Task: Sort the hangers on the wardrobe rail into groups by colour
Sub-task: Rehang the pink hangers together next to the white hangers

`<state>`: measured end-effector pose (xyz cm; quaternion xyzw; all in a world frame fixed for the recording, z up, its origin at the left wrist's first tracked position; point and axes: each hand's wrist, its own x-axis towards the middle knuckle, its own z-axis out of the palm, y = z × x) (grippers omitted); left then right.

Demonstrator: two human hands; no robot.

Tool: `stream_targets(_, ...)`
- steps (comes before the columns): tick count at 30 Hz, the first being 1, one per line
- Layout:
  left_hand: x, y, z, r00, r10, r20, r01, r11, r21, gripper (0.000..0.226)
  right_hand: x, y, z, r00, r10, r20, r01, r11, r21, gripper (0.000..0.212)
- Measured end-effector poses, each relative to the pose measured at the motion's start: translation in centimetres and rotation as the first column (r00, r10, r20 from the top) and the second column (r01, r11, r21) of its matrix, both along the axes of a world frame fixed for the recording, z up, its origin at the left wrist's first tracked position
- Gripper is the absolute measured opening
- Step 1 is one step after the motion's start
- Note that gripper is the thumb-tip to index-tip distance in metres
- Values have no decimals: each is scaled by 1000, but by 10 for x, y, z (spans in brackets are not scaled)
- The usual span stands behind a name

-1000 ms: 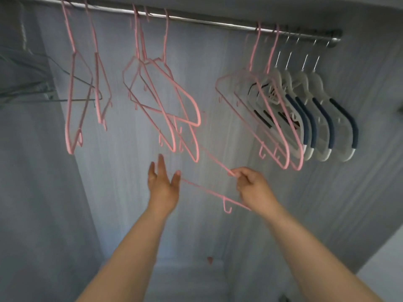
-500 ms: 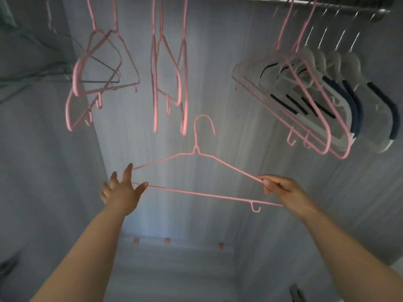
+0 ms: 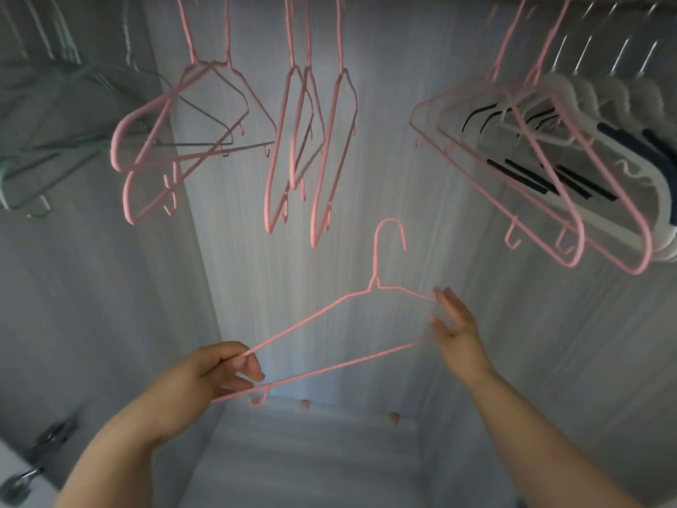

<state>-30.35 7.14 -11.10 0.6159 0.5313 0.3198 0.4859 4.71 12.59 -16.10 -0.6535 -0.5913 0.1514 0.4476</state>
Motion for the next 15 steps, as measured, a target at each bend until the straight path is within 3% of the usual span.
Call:
stream_targets(4, 36, -15, -1, 995, 70, 69, -71, 997, 19, 31, -54, -8, 2, 994, 105, 14, -103, 992, -77, 67)
stream_targets(8, 93, -30, 0, 981, 78, 176, -73, 997, -31, 34, -97, -30, 17, 936, 277, -218, -309, 943, -127, 66)
stream_targets(10, 116, -41, 0, 978, 77, 193, -78, 997, -1, 32, -107, -40, 26, 922, 291, -257, -328, 937, -117, 59)
stream_targets(13, 137, -53, 2, 988, 22, 154, -38, 994, 103, 22, -104, -49, 41, 950, 241, -198, -264, 959, -100, 29)
stream_targets(15, 145, -62, 3, 989, 17, 149, -32, 994, 101, 20, -97, -54, 49, 964, 204, -171, -219, 973, -74, 23)
